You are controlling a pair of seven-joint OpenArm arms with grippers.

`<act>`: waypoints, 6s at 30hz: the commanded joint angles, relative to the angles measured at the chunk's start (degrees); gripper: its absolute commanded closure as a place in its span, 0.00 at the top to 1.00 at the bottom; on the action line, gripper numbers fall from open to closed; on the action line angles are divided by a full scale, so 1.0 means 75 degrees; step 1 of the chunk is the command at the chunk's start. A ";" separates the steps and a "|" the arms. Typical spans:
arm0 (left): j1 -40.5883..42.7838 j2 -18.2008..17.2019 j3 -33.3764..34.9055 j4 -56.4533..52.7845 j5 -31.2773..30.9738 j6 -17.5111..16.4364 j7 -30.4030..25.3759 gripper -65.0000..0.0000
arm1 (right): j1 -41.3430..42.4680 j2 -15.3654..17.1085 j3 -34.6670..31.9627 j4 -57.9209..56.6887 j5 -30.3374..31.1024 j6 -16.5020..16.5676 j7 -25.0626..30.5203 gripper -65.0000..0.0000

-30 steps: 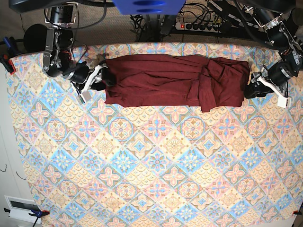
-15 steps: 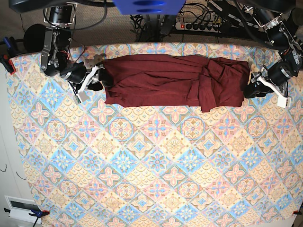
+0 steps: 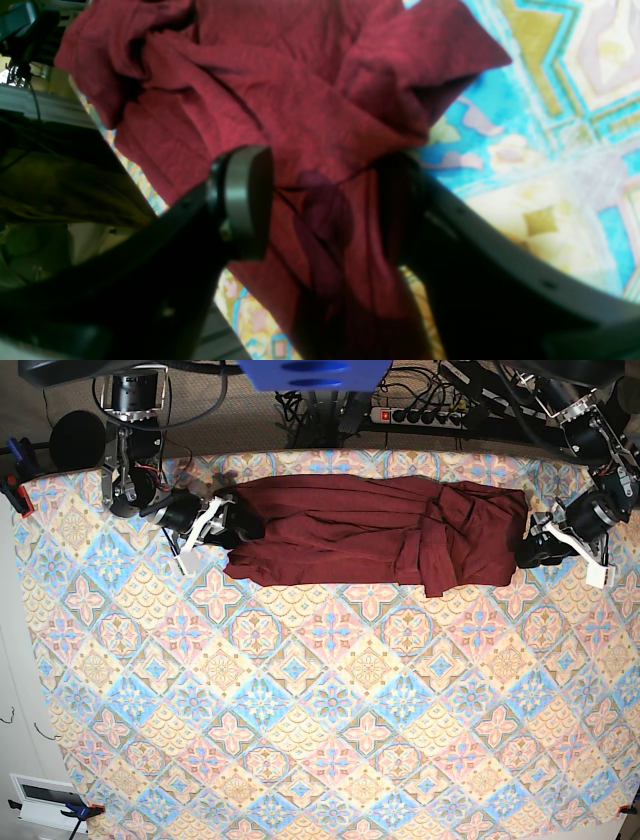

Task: Layout the t-shirt on the table in an organized manner, then fold the t-shirt properly

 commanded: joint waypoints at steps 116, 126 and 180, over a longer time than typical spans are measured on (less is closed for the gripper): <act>0.0068 0.0204 -0.0030 0.0113 -0.0407 -0.0019 -0.0106 0.54 | 0.2282 -0.2002 -0.5084 0.2614 -0.6393 0.0016 0.0759 0.22; -0.0096 0.0204 -0.0018 0.0101 -0.0395 -0.0019 -0.0106 0.54 | 0.1754 -0.1991 -0.5459 0.2708 -0.9511 0.0016 0.0805 0.25; -0.0049 0.0368 -0.0018 0.0101 -0.0407 -0.0031 -0.0106 0.54 | 0.2657 -0.1076 -0.0278 0.0762 -0.2595 0.0016 0.0325 0.48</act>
